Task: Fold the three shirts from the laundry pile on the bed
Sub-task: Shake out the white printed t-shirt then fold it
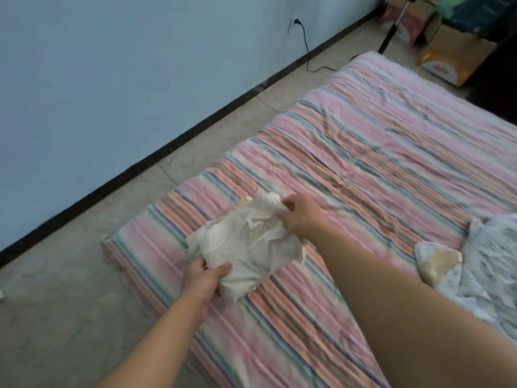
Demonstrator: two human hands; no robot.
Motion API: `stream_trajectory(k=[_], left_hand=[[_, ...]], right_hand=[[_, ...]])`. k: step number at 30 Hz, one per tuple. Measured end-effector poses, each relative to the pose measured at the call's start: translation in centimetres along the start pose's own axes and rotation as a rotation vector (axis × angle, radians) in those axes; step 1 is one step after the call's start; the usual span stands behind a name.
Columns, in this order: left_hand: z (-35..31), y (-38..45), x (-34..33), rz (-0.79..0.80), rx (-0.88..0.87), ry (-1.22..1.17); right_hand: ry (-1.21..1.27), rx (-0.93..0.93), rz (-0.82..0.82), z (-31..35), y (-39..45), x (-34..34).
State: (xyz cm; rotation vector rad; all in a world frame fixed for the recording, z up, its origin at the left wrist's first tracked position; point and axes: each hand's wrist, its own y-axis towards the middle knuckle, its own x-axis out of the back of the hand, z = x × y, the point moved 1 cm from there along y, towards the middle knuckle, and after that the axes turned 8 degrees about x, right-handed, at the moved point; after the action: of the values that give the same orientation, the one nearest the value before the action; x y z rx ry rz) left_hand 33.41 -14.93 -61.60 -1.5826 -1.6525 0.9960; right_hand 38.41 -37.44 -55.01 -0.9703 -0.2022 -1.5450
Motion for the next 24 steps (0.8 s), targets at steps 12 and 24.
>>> stream_trajectory(k=[12,24], left_hand=[[0.2,0.6,-1.5,-0.329,-0.853,1.612],[-2.5,6.2,-2.8,-0.059,-0.393,1.779]], right_hand=[[-0.648,0.691,-0.081,-0.9,-2.7,-7.0],[-0.975,0.394,0.455,-4.5,0.8,-8.0]])
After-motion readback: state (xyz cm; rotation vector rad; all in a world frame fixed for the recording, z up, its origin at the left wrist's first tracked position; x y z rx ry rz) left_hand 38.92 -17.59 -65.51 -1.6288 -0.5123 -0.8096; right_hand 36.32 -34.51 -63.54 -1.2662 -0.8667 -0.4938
